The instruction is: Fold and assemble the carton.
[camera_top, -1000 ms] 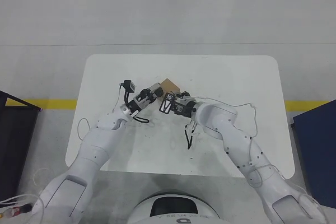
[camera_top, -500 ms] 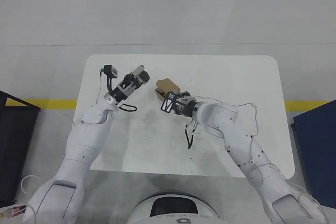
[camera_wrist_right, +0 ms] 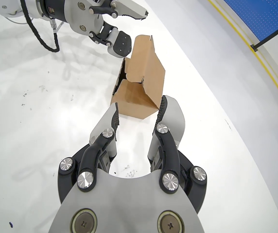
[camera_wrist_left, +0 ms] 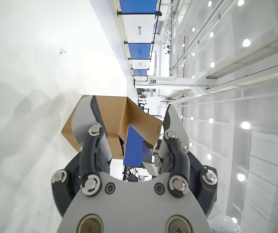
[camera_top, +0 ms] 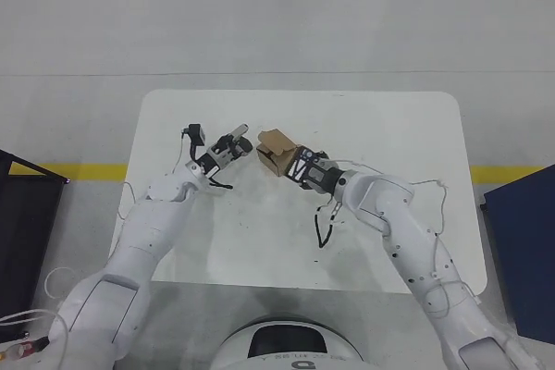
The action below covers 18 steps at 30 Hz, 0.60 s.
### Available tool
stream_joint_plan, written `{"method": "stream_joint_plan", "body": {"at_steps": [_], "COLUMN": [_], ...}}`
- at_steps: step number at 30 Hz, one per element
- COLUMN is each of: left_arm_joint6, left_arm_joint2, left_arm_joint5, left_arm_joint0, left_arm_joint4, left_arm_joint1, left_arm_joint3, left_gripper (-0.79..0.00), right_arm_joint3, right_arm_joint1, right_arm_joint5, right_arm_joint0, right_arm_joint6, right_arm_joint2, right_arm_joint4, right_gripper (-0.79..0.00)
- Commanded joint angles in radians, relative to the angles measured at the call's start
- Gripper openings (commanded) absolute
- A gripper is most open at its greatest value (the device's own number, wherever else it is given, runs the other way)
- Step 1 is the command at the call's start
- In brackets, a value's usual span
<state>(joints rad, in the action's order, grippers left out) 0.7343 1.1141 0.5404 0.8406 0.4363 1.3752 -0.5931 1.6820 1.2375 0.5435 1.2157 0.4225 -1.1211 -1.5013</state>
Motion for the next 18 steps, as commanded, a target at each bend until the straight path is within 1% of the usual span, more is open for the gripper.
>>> {"method": "stream_joint_plan", "body": {"at_steps": [1,3,4,5,7,10,14,16,18], "left_arm_joint6": [0.005,-0.002,-0.014,-0.027,-0.063,-0.104,-0.118,-0.09,-0.027], "left_arm_joint2": [-0.002,-0.005,-0.005,-0.008,-0.018,-0.04,-0.076,-0.097,-0.114], "left_arm_joint5": [0.013,0.029,0.039,0.05,0.071,0.089,0.107,0.11,0.127], "left_arm_joint0": [-0.011,-0.024,-0.032,-0.041,-0.057,-0.083,-0.108,-0.116,-0.117], "left_arm_joint4": [0.001,-0.012,-0.017,-0.032,-0.063,-0.112,-0.129,-0.125,-0.097], "left_arm_joint1": [0.003,0.005,0.006,0.008,0.012,0.023,0.048,0.063,0.078], "left_arm_joint3": [0.024,0.045,0.052,0.06,0.072,0.098,0.115,0.119,0.114], "left_gripper": [-0.268,-0.234,-0.185,-0.169,-0.108,-0.049,-0.043,-0.037,-0.031], "right_arm_joint3": [0.011,0.021,0.026,0.03,0.038,0.045,0.049,0.049,0.047], "right_arm_joint1": [-0.004,-0.007,-0.009,-0.01,-0.012,-0.015,-0.017,-0.018,-0.019], "right_arm_joint5": [0.004,0.007,0.009,0.009,0.009,0.007,0.001,-0.003,-0.005], "right_arm_joint0": [0.011,0.021,0.024,0.027,0.033,0.039,0.047,0.051,0.054], "right_arm_joint6": [-0.004,-0.005,-0.005,-0.004,-0.003,0.001,0.016,0.022,0.023], "right_arm_joint2": [-0.014,-0.028,-0.034,-0.039,-0.048,-0.06,-0.073,-0.076,-0.079], "right_arm_joint4": [0.002,0.006,0.008,0.01,0.014,0.026,0.047,0.055,0.065], "right_gripper": [-0.468,-0.462,-0.462,-0.462,-0.459,-0.456,-0.456,-0.459,-0.462]}}
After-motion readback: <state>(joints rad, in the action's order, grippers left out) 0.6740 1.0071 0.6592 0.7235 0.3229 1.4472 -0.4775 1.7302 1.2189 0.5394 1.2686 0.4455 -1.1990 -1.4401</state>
